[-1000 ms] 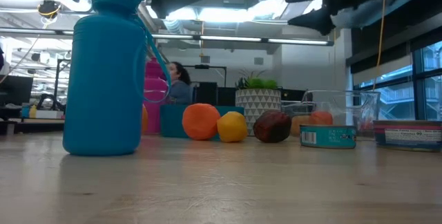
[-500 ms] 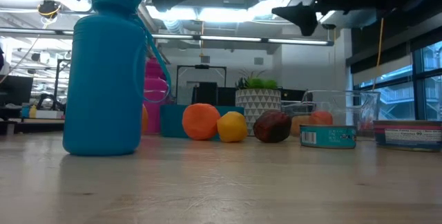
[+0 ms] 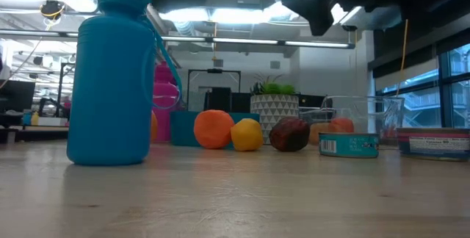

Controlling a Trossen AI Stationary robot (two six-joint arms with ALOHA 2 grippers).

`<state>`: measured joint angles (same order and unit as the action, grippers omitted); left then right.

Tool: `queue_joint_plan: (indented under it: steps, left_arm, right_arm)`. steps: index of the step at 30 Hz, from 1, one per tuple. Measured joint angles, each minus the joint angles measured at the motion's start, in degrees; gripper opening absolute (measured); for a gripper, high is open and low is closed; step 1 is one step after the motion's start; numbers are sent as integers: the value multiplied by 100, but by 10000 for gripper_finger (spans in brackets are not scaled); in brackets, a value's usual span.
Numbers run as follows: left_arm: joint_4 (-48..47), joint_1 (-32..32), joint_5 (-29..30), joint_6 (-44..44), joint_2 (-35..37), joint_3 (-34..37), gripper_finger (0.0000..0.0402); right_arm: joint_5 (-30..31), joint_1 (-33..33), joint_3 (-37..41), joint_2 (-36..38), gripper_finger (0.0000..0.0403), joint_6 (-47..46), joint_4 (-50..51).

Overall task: Pick & Place Food Item
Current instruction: Put the blue water bottle into the left transparent bin

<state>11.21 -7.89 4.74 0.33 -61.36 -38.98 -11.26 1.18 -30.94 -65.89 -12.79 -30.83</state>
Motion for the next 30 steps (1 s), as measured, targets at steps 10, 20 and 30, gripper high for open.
queue_joint_plan:
  steps: [10,20,30]
  left_arm:
    - [-2155,-857,182,-769,608,-801,393]
    - [-2330,-1754,1282,-1563,1104,-296,393]
    - [-588,-2365,2193,-1491,1285,969,393]
  right_arm:
    - [1022,829,-3,-317,357,41,-146]
    - [1191,1260,-2,-1159,357,127,-1378]
    - [1192,1431,-2,-1508,357,105,-2022]
